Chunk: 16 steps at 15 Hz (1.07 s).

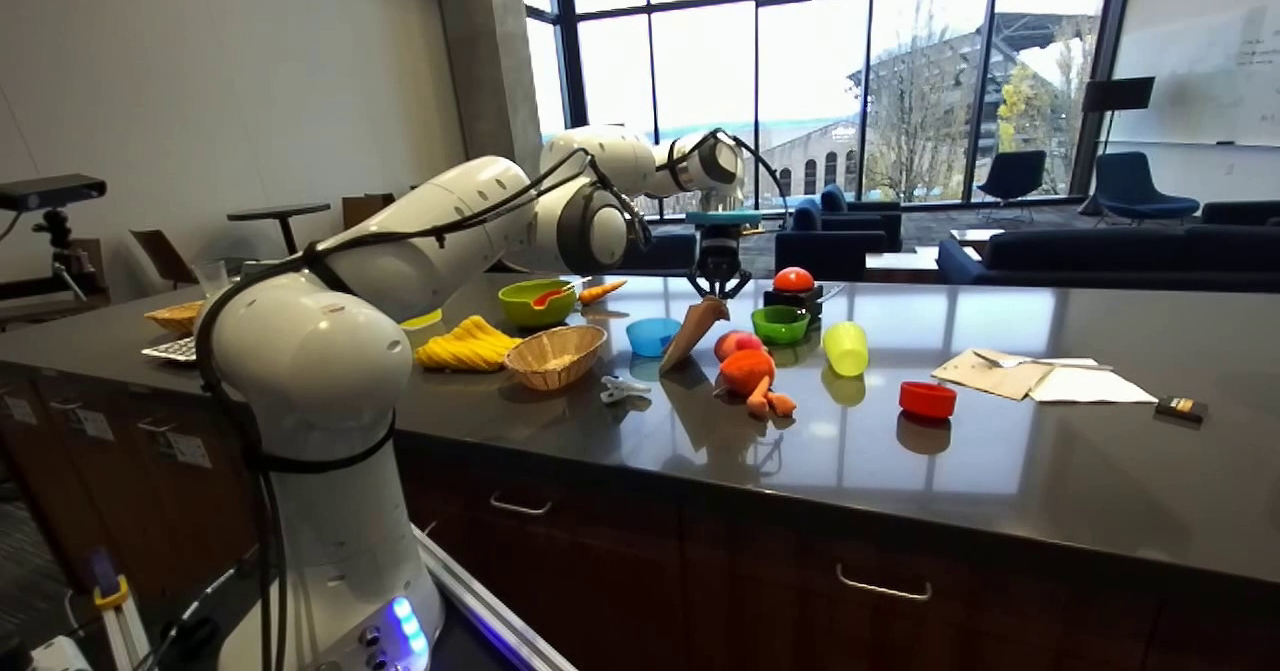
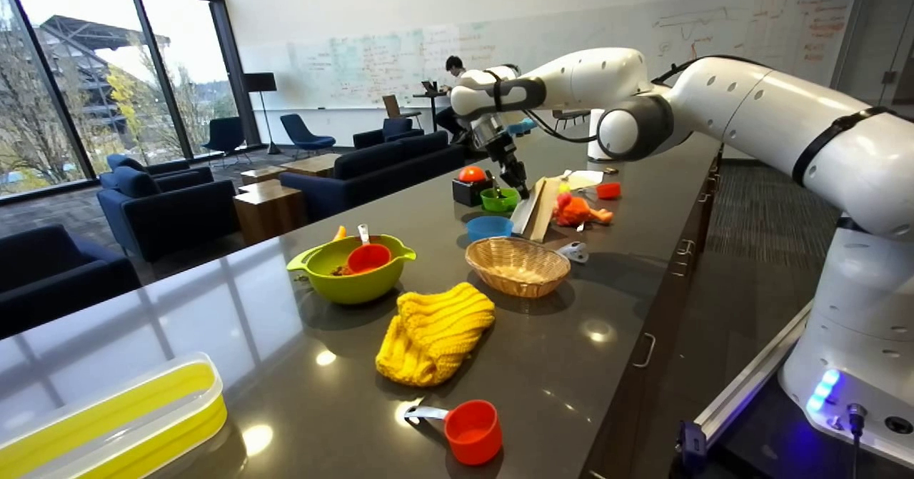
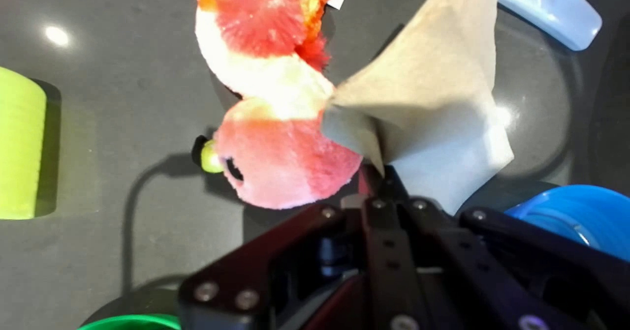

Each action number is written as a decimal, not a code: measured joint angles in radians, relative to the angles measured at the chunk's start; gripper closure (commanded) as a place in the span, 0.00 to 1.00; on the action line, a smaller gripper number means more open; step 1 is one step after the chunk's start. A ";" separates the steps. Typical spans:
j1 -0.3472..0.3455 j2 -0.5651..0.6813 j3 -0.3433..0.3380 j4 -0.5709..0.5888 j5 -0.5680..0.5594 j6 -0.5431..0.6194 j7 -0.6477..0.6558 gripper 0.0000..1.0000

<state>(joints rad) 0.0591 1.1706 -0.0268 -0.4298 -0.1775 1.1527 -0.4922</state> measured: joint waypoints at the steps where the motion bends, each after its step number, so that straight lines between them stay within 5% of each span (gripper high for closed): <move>1: 0.001 0.000 0.003 -0.006 0.000 -0.002 -0.028 1.00; 16: -0.025 0.014 0.117 -0.007 0.091 -0.226 -0.547 1.00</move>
<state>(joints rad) 0.0337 1.1848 0.0900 -0.4372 -0.0869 0.9262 -1.0388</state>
